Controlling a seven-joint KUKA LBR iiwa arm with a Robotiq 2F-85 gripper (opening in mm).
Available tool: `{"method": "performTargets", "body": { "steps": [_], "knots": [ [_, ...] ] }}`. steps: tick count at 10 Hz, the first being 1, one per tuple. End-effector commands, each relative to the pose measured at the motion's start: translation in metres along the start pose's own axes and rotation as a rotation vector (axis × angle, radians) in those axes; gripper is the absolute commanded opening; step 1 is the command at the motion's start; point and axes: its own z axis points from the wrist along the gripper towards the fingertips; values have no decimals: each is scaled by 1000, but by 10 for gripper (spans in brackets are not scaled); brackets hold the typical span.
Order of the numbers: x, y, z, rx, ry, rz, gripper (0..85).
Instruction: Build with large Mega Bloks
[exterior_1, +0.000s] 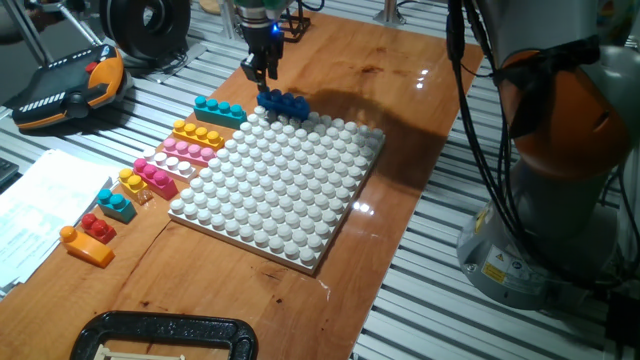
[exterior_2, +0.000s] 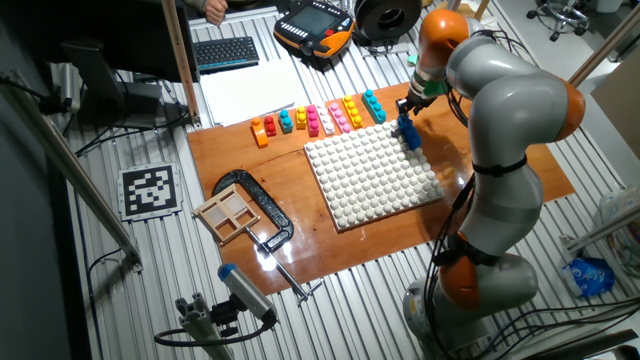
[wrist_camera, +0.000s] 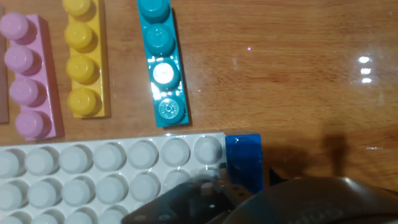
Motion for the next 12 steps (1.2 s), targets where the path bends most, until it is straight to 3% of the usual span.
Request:
{"method": "performTargets", "body": {
  "steps": [1, 3, 4, 5, 7, 9, 10, 12],
  "knots": [
    [0, 0, 0, 10, -7, -20, 170],
    [0, 0, 0, 0, -42, -57, 170],
    [0, 0, 0, -16, -52, -73, 340],
    [0, 0, 0, -18, -67, -87, 340],
    [0, 0, 0, -27, -54, -70, 340],
    [-1, 3, -1, -13, -38, -27, 340],
    [-8, 22, -6, -2, -31, -7, 340],
    [-23, 43, -10, 15, -27, 3, 340]
  ]
}}
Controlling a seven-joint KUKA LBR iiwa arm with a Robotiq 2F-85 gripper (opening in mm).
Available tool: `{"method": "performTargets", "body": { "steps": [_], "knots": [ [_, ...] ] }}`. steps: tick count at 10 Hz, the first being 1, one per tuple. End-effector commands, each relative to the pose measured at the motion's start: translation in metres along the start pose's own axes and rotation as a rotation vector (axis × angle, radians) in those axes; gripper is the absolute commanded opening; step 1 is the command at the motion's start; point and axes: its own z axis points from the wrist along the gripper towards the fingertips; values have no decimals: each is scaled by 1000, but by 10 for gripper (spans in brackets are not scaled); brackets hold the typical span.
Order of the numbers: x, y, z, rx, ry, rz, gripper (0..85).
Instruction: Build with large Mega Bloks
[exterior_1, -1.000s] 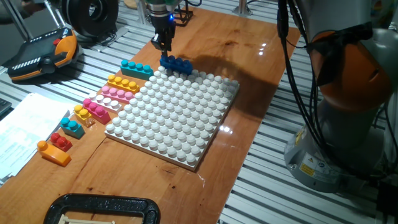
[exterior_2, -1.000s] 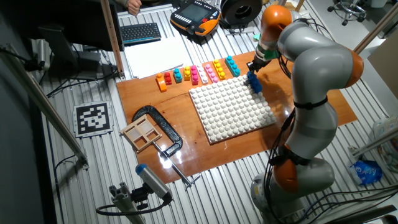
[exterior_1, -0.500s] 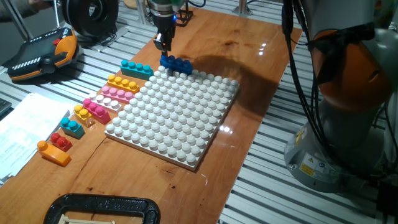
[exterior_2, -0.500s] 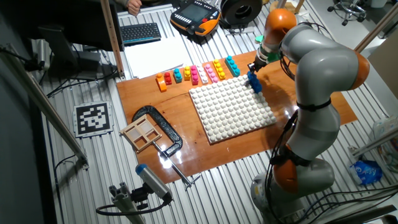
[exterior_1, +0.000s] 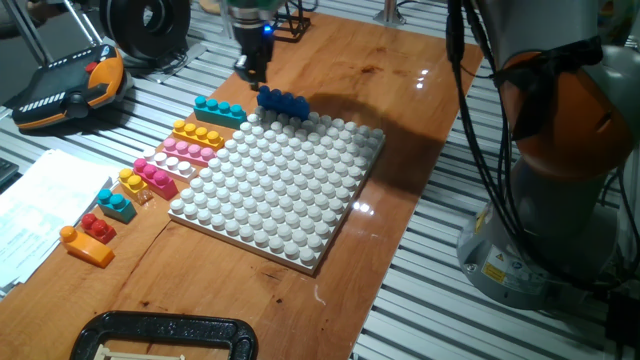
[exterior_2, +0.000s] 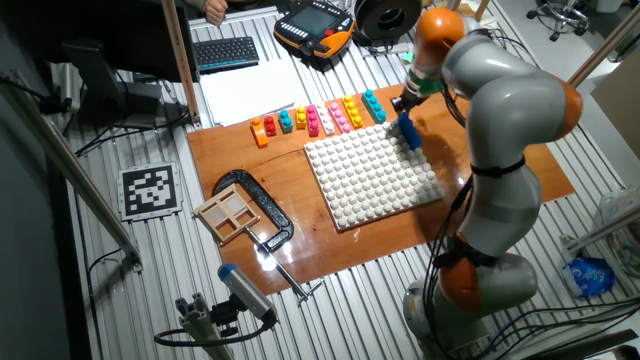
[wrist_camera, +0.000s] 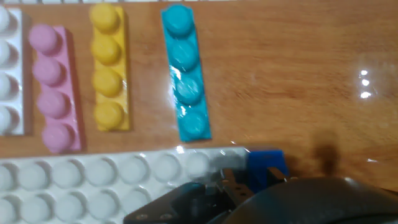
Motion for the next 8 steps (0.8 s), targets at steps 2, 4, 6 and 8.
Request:
{"method": "performTargets", "body": {
  "steps": [2, 4, 6, 8],
  "knots": [
    [-14, 17, 5, -5, -2, -6, 340],
    [-23, 26, 8, 4, -4, -3, 340],
    [-32, 31, 10, 13, -2, -6, 340],
    [-34, 28, 12, 15, 12, -29, 340]
  ]
}}
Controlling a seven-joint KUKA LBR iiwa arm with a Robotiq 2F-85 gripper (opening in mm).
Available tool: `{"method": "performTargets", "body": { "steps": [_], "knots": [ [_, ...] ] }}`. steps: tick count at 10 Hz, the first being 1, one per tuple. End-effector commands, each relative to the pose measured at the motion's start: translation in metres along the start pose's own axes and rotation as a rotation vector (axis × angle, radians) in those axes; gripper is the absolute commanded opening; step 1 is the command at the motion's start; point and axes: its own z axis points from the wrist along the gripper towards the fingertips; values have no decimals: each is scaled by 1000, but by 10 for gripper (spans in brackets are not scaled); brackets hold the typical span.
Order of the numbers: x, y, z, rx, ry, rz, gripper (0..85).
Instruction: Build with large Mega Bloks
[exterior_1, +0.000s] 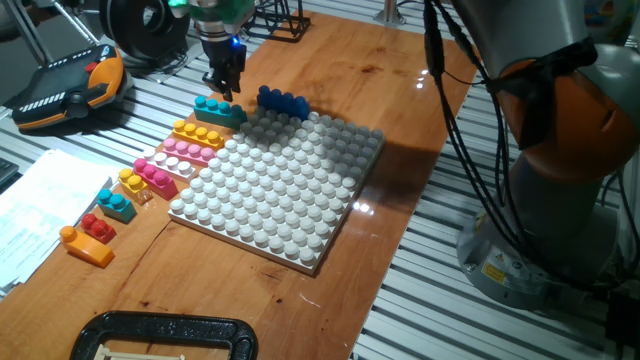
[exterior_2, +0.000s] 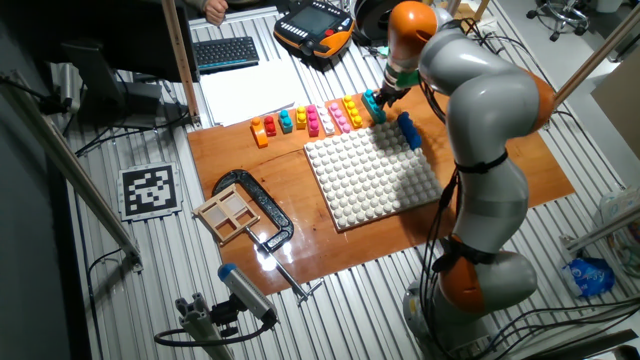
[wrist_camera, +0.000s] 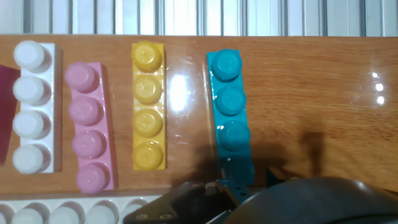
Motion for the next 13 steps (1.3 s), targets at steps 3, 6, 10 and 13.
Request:
{"method": "performTargets", "body": {
  "steps": [3, 6, 10, 13],
  "knots": [
    [0, 0, 0, -25, 13, 0, 340],
    [0, 0, 0, -40, -4, 7, 340],
    [-23, 6, 14, -54, -10, 15, 510],
    [-35, 12, 20, -60, -9, 16, 510]
  ]
}}
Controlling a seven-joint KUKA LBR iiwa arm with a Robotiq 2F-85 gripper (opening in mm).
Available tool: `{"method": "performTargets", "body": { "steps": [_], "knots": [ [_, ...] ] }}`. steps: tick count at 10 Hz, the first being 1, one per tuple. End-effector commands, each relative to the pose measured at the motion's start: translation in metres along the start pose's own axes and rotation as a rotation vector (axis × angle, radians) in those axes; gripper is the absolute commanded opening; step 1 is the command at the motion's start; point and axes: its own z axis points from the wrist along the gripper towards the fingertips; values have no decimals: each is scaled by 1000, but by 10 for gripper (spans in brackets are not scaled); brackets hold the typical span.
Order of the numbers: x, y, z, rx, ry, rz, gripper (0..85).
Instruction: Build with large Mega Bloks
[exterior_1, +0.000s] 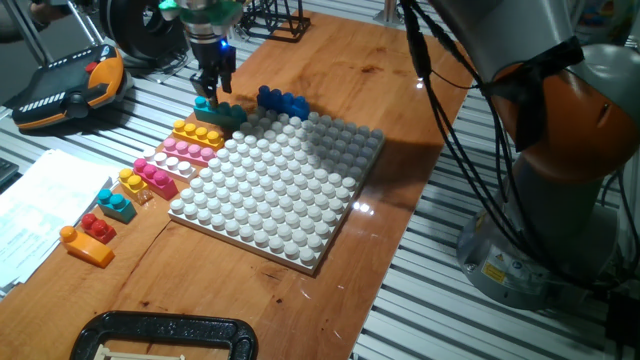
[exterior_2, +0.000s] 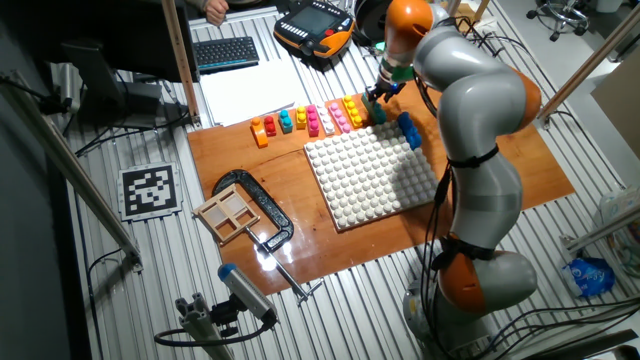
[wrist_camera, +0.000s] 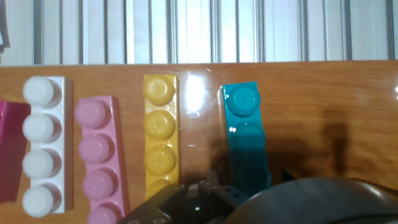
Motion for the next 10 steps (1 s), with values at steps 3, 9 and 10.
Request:
{"method": "performTargets", "body": {
  "steps": [3, 9, 10],
  "knots": [
    [-6, 0, 8, -10, -4, -7, 510],
    [-14, 2, 29, -34, -20, -19, 510],
    [-14, 2, 31, -34, -20, -25, 340]
  ]
}}
